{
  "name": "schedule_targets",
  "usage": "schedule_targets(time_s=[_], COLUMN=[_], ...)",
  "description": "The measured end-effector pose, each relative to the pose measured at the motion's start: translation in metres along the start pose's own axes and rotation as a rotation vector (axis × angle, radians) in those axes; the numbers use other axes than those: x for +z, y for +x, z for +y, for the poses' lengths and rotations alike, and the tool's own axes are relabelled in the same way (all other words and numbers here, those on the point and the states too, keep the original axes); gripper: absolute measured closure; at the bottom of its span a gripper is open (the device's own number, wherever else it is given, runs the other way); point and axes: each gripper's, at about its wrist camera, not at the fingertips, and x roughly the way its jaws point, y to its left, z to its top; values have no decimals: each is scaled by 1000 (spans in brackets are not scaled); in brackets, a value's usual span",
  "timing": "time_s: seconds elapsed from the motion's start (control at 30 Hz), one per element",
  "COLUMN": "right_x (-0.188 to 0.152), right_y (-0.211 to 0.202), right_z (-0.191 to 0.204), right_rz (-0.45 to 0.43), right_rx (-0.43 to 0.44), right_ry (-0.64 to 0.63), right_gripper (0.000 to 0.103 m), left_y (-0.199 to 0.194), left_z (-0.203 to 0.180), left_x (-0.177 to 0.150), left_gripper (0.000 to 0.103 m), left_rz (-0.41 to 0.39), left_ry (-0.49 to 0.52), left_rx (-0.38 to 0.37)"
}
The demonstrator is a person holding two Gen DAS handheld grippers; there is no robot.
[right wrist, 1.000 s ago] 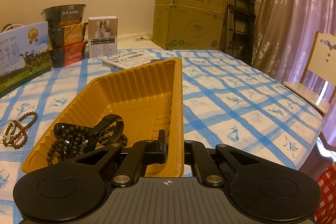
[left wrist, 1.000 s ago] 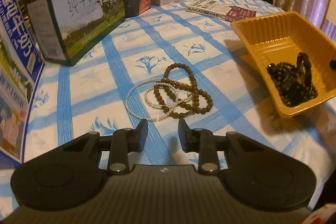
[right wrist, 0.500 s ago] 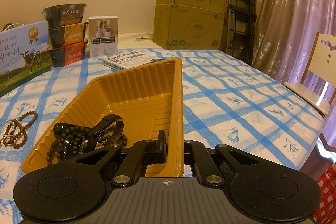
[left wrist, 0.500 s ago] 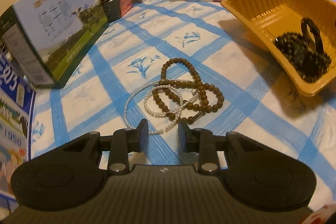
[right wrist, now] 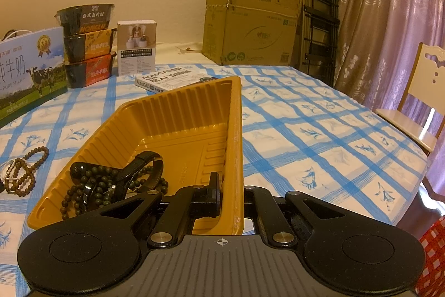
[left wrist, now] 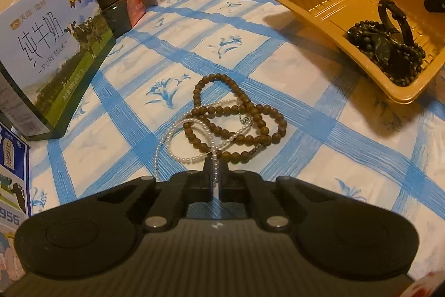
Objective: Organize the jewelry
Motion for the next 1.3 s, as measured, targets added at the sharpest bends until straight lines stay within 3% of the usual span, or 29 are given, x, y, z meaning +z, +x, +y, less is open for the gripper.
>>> schedule_targets(time_s=[0.4,0.7,0.8,0.9,1.1,1.3], right_x=[0,0,0,0,0,0], right_y=[0,0,0,-1,-1,-1], right_z=[0,0,0,0,1,1], right_rz=[0,1,0,0,0,1], right_rx=[-1,-1,-1,-2,-2,-2], right_ry=[1,0,0,-2,-2,-3], right_gripper=[98,98,98,98,98,98], left_y=[-40,-89,-100,-105,-104,-77], left_z=[20,33,38,41,51,70], left_x=[-36,-85,-94,-93,-80,-76], left_gripper=[101,101,101,96,87,85], left_rz=[23,108,131,120,66,89], left_ry=[-153,-248,-285,-309,-334,-304], left_rx=[54,99,78,58,114,146])
